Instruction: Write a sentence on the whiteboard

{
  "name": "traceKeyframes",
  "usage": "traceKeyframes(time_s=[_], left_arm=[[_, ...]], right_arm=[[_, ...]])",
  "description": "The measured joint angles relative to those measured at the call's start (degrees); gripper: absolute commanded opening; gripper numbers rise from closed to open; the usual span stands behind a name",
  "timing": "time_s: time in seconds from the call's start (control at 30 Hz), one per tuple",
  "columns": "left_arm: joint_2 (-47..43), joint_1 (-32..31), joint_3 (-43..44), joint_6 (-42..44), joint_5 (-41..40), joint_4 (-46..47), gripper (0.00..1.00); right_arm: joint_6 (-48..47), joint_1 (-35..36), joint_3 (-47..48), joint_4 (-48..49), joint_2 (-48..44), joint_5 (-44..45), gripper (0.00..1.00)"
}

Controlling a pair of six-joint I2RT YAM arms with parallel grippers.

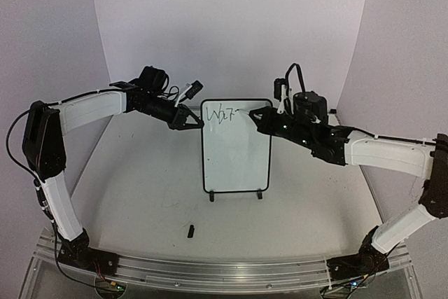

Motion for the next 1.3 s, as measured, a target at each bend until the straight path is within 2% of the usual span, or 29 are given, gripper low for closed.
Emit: traceKeyframes(time_s=[0.63,1.3], left_arm=[[-0.03,0.02,0.0,-0.02,-0.32,0.01,0.0],[-0.11,-0.07,0.0,0.0,-0.37,-0.07,0.0]], right_arm=[[1.97,0.0,-3.46,0.51,-0.13,-2.44,0.0],[2.06,0.0,-3.93,4.08,-1.89,2.78,0.0]])
